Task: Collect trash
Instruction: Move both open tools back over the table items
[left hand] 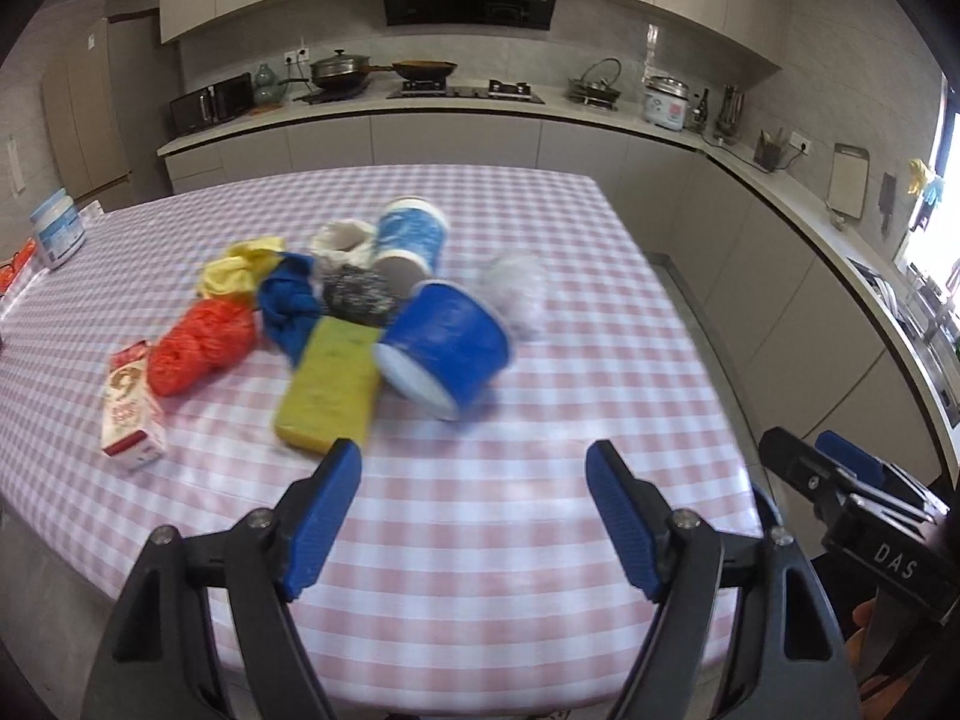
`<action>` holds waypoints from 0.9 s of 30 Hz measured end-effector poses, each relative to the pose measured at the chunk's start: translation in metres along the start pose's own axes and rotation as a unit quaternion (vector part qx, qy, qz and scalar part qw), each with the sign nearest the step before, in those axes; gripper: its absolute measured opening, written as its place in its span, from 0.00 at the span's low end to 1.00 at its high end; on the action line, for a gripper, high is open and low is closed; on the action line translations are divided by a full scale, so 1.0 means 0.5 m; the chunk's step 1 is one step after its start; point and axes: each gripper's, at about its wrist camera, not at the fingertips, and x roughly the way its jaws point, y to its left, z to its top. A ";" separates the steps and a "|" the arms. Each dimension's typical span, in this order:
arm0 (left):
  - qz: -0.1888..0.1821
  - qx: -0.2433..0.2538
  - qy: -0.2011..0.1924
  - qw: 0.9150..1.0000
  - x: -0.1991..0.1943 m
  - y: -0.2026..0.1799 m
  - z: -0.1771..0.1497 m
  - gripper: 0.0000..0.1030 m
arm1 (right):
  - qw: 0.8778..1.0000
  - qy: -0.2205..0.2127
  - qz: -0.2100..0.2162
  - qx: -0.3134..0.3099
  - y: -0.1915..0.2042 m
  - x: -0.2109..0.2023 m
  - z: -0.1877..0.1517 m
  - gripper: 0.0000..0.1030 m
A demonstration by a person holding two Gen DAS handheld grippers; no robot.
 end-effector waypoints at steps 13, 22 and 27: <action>0.014 -0.018 0.005 1.000 0.031 0.195 0.026 0.76 | 1.000 0.009 0.010 -0.022 0.213 0.085 0.010 0.84; 0.007 -0.015 0.007 1.000 0.049 0.256 0.041 0.76 | 1.000 0.022 0.003 -0.011 0.281 0.136 0.021 0.88; 0.001 -0.009 0.013 1.000 0.070 0.274 0.050 0.76 | 0.999 0.036 -0.004 0.003 0.302 0.178 0.030 0.89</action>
